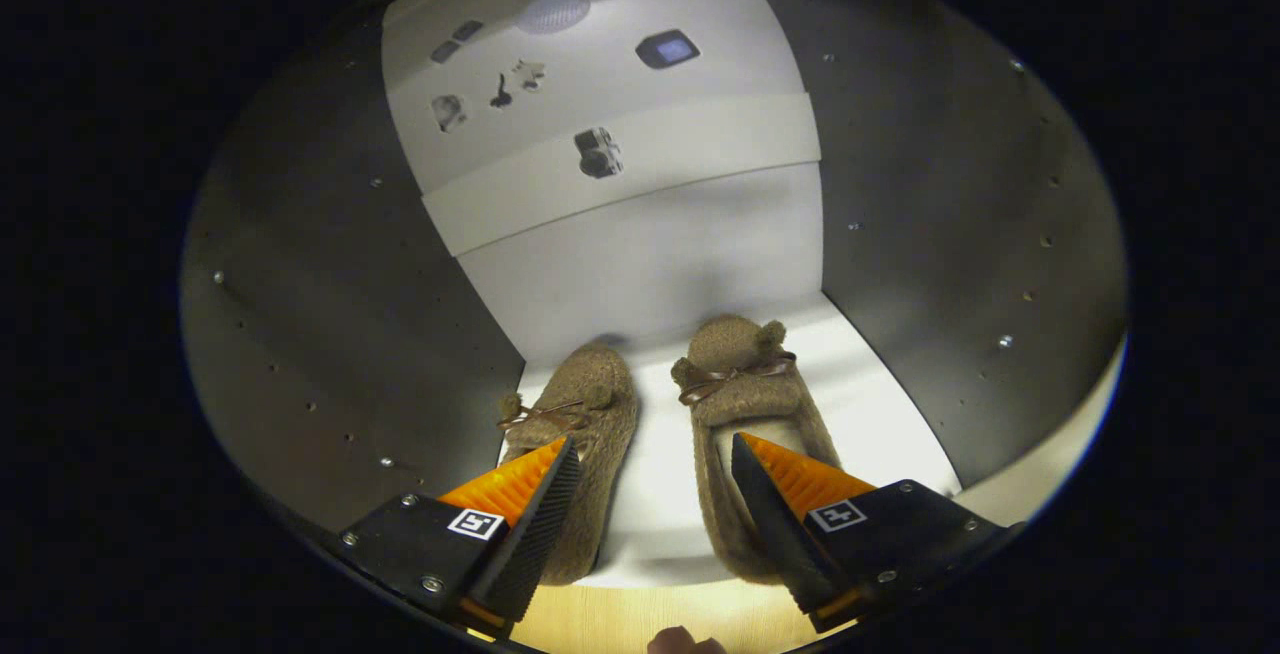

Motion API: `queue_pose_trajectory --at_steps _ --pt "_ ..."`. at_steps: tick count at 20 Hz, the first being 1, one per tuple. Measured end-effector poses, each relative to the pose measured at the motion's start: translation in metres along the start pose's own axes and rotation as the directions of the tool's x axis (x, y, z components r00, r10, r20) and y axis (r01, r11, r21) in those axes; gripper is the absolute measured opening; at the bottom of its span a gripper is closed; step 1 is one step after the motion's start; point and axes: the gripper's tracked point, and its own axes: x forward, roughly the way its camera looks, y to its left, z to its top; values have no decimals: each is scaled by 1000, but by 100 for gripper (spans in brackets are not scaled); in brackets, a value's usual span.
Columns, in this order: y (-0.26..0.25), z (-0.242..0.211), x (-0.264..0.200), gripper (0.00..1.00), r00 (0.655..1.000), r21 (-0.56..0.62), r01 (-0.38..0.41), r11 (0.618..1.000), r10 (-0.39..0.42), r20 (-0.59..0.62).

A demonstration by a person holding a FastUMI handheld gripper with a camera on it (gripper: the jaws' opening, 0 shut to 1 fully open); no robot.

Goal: Open the shoe cabinet door, grab the shoes and put them into the shoe cabinet, then close the shoe cabinet door.

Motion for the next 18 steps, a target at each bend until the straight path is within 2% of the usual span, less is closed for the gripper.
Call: queue_pose_trajectory --at_steps 7,13,15,18 --pt "21 -18 -99 95 995 -38 6 999 -2 100" --pt "28 -61 -179 95 989 -21 32 999 -28 145" --pt "28 -82 -208 95 992 -35 36 999 -31 124" --pt "15 -99 -261 95 986 -73 45 996 -32 166"
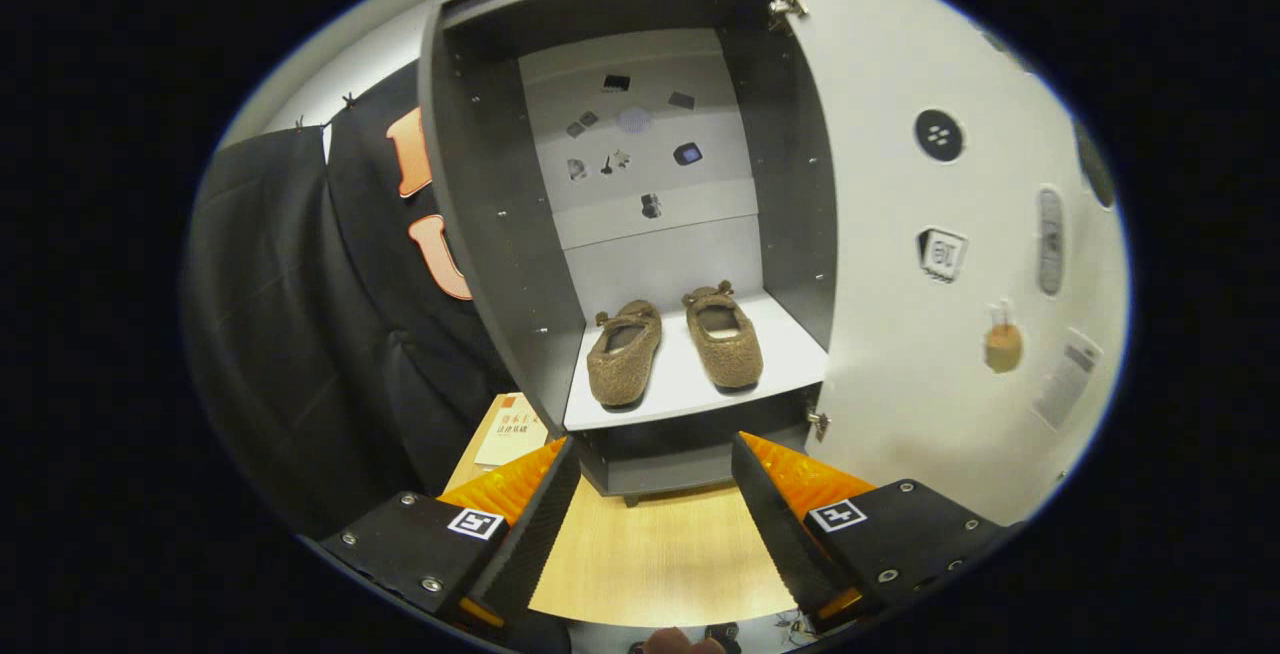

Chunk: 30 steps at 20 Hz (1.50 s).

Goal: Open the shoe cabinet door, grab the shoes and put them into the shoe cabinet, then close the shoe cabinet door.

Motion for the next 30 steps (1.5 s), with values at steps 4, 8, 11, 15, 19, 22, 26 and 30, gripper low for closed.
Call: queue_pose_trajectory --at_steps 4,8,11,15,19,22,26,30 --pt "-38 -18 -65 95 999 -27 -7 1000 8 33" --pt "-82 -25 -105 96 997 -47 -42 998 45 55" --pt "-120 -28 -127 95 995 -53 -60 997 64 77" --pt "-166 -35 -146 95 987 -42 -99 994 104 125" --pt "-217 -28 -147 95 984 -30 -87 996 90 154" --pt "-253 -21 -137 95 983 -31 -58 998 63 174" --pt "-276 -16 -119 95 982 -24 -48 999 52 181" --pt "-264 -15 -113 95 979 -36 -87 996 92 180"
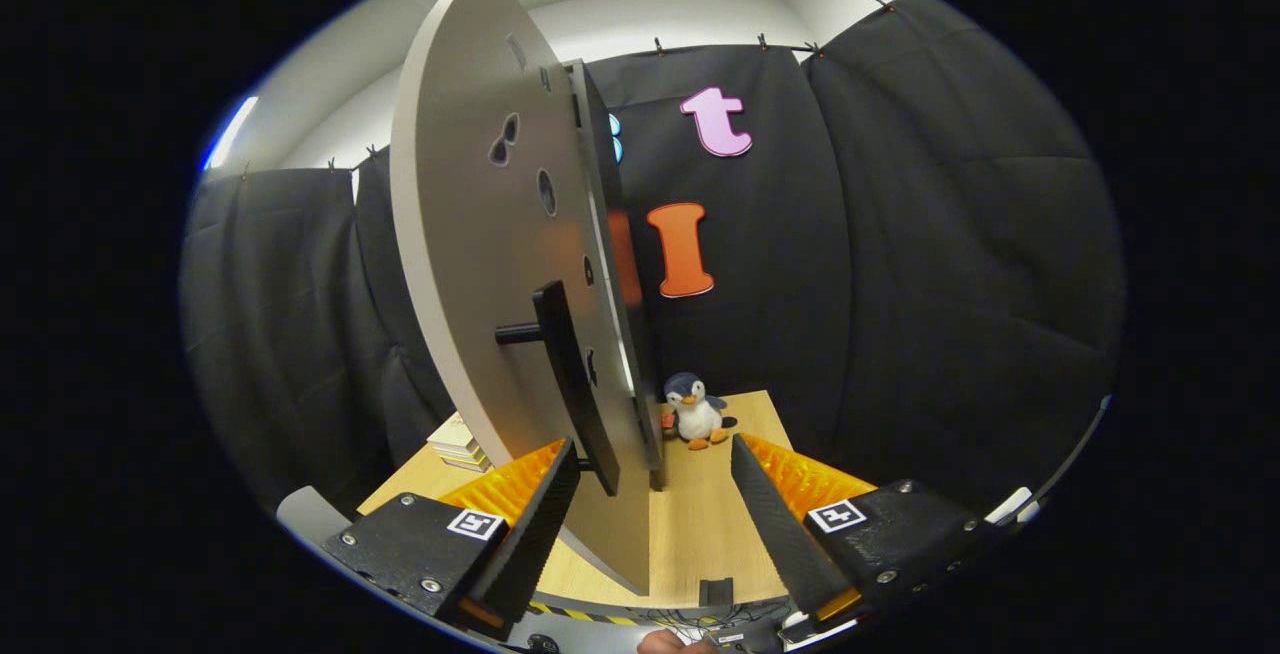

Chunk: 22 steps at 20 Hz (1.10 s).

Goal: Open the shoe cabinet door, grab the shoes and put them into the shoe cabinet, then close the shoe cabinet door.

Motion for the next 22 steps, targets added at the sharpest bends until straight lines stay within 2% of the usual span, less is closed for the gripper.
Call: queue_pose_trajectory --at_steps 10,22 --pt "47 4 -1 93 1000 -153 11 988 -12 -10" --pt "155 -4 35 93 998 -119 -3 993 -5 -67"
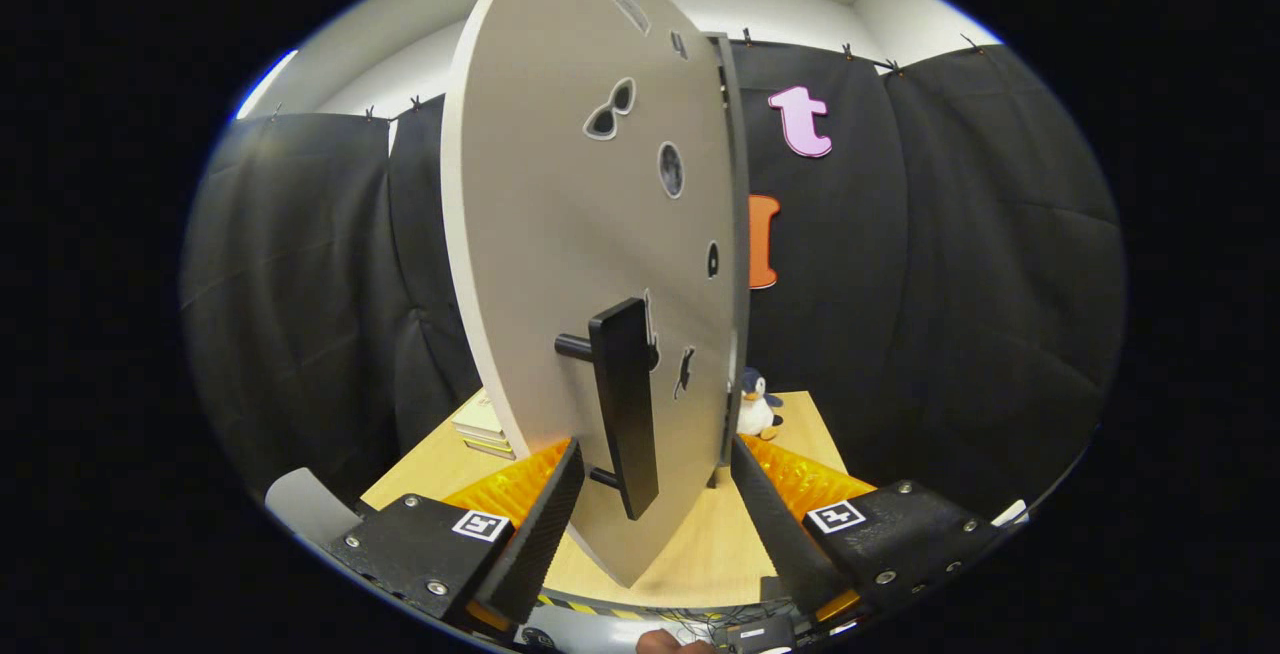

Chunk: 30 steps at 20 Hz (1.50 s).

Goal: Open the shoe cabinet door, grab the shoes and put them into the shoe cabinet, then close the shoe cabinet door.

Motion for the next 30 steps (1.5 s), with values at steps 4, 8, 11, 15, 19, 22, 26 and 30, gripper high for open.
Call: queue_pose_trajectory --at_steps 4,8,11,15,19,22,26,30 --pt "40 7 25 94 1000 9 17 1000 -17 1" --pt "84 17 53 94 1000 62 3 998 -5 24" --pt "103 23 74 95 1000 78 5 997 -7 26" --pt "129 36 107 95 999 72 8 997 -11 32" --pt "131 48 129 95 999 32 8 999 -10 47" --pt "135 51 139 95 999 27 -15 1000 14 40" --pt "144 57 160 95 998 11 -44 999 44 50" --pt "148 57 159 95 997 9 -72 997 72 42"
